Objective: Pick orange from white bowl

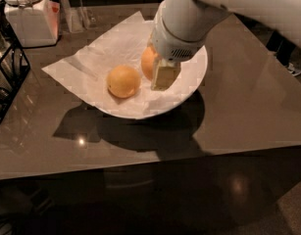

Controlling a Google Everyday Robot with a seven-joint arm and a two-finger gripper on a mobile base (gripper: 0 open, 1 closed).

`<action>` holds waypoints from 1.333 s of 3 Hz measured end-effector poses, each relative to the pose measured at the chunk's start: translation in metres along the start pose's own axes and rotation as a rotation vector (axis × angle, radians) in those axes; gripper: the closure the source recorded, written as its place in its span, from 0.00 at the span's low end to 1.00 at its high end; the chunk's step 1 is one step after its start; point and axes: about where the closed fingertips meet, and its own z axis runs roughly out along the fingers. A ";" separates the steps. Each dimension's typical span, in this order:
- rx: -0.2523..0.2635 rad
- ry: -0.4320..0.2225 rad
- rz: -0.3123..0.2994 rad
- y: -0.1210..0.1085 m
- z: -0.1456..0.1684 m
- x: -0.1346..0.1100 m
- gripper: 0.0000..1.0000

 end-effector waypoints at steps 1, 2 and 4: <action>-0.001 -0.073 0.029 -0.007 -0.037 0.009 1.00; -0.006 -0.175 0.121 -0.005 -0.064 0.034 1.00; -0.010 -0.354 0.259 0.007 -0.098 0.037 1.00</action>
Offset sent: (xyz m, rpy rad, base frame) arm -0.0424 -0.0816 0.0776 0.4711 0.1398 -0.0437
